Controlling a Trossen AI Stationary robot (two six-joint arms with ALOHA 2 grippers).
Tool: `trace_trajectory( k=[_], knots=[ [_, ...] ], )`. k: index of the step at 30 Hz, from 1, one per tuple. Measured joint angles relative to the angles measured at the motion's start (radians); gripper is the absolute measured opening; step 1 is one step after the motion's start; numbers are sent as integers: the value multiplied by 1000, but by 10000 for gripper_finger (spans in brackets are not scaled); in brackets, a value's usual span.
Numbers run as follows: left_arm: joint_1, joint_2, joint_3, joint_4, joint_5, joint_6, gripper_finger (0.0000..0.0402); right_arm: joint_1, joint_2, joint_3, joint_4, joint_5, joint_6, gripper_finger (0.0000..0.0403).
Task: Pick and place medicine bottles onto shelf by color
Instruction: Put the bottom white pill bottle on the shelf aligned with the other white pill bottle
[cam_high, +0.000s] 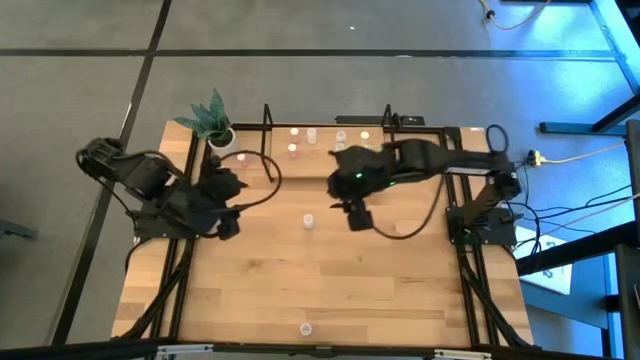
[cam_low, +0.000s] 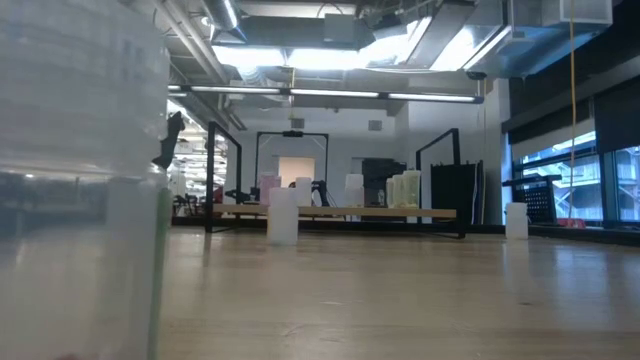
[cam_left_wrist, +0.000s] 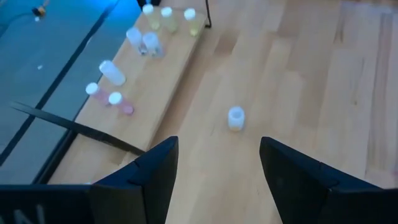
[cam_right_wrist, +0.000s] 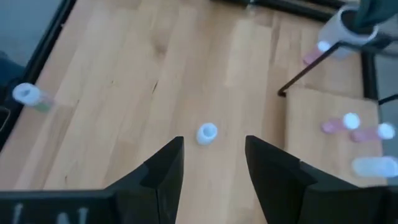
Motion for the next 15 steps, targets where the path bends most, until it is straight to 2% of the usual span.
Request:
trace_trajectory(
  k=[6,12,15],
  knots=[
    [-37,-22,0,-25,-38,0,220,1,93,0,57,6,71,174],
    [-42,-22,0,-29,-40,0,220,-2,158,-1,91,66,105,174],
    [-42,-22,0,-29,-40,0,220,-3,177,-1,90,66,62,174]
  ],
)
